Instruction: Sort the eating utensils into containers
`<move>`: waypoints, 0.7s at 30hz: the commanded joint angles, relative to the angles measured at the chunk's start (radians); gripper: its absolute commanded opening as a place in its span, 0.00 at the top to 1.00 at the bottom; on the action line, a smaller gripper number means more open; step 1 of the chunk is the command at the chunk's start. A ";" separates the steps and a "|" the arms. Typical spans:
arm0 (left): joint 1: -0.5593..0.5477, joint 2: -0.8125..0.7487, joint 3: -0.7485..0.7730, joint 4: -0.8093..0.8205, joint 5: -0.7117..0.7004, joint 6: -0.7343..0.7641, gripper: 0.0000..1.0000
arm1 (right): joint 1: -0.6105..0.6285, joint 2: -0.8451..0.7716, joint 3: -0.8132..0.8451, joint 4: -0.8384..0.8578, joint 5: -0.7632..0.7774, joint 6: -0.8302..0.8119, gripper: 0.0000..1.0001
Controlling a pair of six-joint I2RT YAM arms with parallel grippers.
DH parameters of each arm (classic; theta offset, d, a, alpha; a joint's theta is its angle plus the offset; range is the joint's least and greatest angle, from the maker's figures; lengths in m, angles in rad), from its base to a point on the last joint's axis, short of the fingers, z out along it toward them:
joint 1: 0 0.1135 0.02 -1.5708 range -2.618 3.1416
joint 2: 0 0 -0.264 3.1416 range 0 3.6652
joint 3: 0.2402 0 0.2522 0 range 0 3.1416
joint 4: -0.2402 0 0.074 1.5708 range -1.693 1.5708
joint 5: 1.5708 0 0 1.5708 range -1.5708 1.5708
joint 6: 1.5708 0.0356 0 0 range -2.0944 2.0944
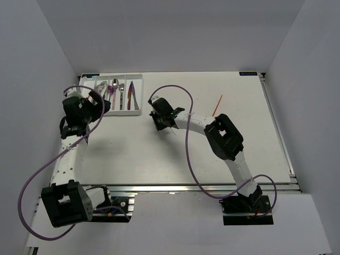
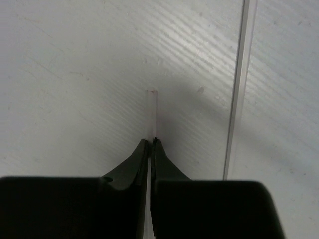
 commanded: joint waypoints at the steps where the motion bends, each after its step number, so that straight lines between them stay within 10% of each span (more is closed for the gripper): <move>1: -0.001 -0.086 -0.112 0.120 0.174 -0.116 0.02 | -0.008 -0.005 -0.102 -0.119 -0.111 0.023 1.00; 6: -0.047 -0.187 -0.345 0.456 0.366 -0.326 0.02 | -0.068 -0.242 -0.316 0.159 -0.347 0.134 1.00; 21: -0.341 -0.161 -0.470 0.846 0.348 -0.408 0.09 | -0.120 -0.557 -0.538 0.639 -0.780 0.445 1.00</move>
